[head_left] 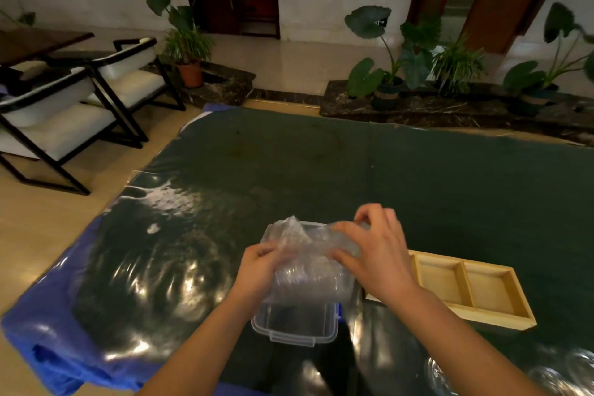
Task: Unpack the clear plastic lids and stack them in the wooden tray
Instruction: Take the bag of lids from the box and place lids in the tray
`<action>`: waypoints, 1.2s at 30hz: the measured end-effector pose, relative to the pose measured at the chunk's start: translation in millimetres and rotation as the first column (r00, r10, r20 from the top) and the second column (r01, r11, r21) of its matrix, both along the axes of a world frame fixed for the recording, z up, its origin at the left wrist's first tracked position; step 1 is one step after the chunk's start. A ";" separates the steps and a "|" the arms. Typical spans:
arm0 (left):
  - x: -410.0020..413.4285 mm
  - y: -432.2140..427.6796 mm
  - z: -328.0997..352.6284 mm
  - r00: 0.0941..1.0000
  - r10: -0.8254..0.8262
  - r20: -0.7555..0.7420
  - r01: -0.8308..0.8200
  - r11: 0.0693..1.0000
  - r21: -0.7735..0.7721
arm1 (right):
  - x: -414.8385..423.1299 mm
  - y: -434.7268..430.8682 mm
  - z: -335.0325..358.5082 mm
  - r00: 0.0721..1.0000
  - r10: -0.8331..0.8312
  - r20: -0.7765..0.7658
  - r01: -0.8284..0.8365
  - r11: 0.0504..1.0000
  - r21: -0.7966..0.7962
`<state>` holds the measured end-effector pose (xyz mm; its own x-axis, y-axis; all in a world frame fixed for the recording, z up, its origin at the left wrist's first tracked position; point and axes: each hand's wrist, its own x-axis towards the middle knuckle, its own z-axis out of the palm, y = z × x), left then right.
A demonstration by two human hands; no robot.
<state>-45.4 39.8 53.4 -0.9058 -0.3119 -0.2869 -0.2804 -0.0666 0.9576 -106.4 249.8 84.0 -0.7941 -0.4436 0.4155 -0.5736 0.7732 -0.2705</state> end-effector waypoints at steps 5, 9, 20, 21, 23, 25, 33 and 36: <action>7.2 -14.9 15.2 0.966 -0.258 0.002 0.257 0.964 0.067 | -14.3 8.0 37.8 0.891 0.166 0.422 -0.082 0.974 -0.212; 7.0 -20.6 33.8 0.917 -0.397 -0.034 0.388 0.911 -0.141 | -18.8 12.5 54.9 0.751 0.195 0.631 0.043 0.939 -0.341; -2.5 14.2 60.4 0.963 -0.074 -0.261 0.070 0.997 -0.025 | 7.2 11.6 74.8 0.727 0.290 0.622 0.049 0.882 -0.469; -1.3 13.0 60.0 0.964 -0.059 -0.260 0.057 0.998 -0.015 | 12.0 15.9 78.0 0.781 0.283 0.556 -0.046 0.915 -0.401; -0.9 12.5 59.5 0.966 -0.068 -0.248 0.070 0.998 -0.001 | 20.0 19.2 79.3 0.903 0.236 0.358 -0.224 0.972 -0.076; -2.4 12.8 60.7 0.972 -0.086 -0.220 0.090 0.996 0.009 | 22.7 14.6 79.1 0.944 0.233 0.235 -0.256 0.964 0.075; -4.9 -1.8 69.0 0.967 -0.179 -0.182 0.182 0.983 0.003 | 8.9 17.9 92.2 0.699 0.259 0.666 0.249 0.785 -0.567; -4.9 -2.7 64.5 0.963 -0.208 -0.174 0.206 0.978 -0.029 | 14.9 14.0 92.2 0.647 0.300 0.701 0.203 0.818 -0.538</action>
